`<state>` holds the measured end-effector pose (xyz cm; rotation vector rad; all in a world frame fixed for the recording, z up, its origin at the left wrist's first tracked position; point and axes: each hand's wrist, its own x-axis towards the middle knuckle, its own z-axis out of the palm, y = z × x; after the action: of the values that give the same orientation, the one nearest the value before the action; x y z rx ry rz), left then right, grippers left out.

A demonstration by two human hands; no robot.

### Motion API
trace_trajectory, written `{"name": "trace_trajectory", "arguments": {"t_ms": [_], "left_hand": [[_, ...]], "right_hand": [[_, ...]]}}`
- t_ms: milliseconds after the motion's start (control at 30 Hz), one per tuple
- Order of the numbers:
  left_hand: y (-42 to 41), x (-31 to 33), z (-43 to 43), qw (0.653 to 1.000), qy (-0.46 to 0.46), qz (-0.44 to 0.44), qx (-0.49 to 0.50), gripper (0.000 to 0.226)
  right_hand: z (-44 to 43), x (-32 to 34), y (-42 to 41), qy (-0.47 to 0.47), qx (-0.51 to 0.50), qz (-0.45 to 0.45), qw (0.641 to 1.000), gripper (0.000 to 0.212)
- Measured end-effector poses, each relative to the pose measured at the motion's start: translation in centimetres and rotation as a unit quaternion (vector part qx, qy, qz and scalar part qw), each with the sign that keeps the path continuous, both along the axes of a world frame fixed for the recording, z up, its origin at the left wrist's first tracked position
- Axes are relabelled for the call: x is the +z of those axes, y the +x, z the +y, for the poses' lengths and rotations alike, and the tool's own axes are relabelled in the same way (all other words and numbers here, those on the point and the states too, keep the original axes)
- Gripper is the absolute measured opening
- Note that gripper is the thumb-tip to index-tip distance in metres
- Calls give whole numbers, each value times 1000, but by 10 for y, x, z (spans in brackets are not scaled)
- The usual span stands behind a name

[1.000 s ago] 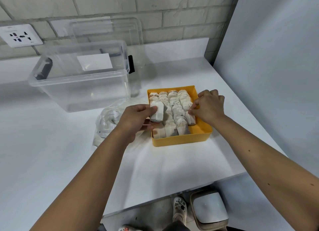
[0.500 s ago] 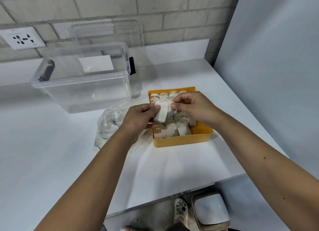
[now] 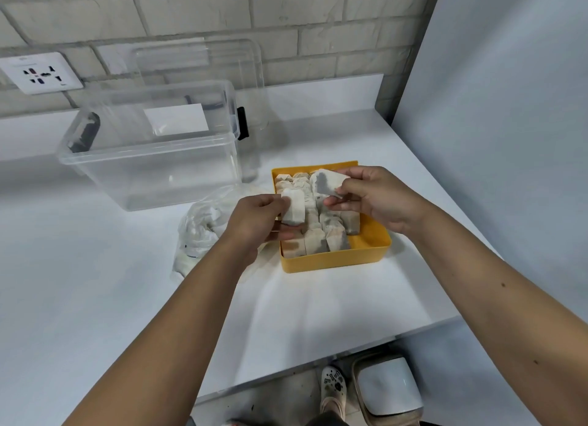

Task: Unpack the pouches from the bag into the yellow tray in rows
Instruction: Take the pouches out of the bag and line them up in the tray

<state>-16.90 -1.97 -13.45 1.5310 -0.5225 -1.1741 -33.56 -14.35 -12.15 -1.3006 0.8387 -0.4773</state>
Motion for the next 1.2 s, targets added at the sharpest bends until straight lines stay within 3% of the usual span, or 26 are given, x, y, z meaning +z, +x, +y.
{"name": "trace_trajectory", "arguments": {"t_ms": [133, 433, 500, 567, 700, 833, 933, 1200], "left_hand": [[-5, 1, -3, 1000, 11, 4, -24, 13], [0, -2, -5, 1000, 19, -22, -12, 14], [3, -1, -2, 1000, 16, -23, -7, 12], [5, -2, 0, 1000, 16, -21, 0, 10], [5, -3, -1, 1000, 21, -18, 2, 14], [3, -3, -3, 1000, 20, -21, -3, 17], [4, -4, -2, 1000, 21, -21, -3, 18], [0, -6, -7, 999, 13, -45, 0, 11]], "right_hand": [[6, -6, 4, 18, 15, 16, 1000, 31], [3, 0, -1, -97, 28, 101, 990, 4], [-9, 5, -6, -144, -6, 114, 983, 7], [-17, 9, -12, -102, -53, 83, 990, 13], [-16, 4, -16, 80, -67, -22, 994, 36], [-12, -5, -14, 155, -65, -66, 984, 28], [-10, -3, -11, 172, -84, -84, 978, 16], [-9, -6, -10, 128, -65, -68, 987, 14]]}}
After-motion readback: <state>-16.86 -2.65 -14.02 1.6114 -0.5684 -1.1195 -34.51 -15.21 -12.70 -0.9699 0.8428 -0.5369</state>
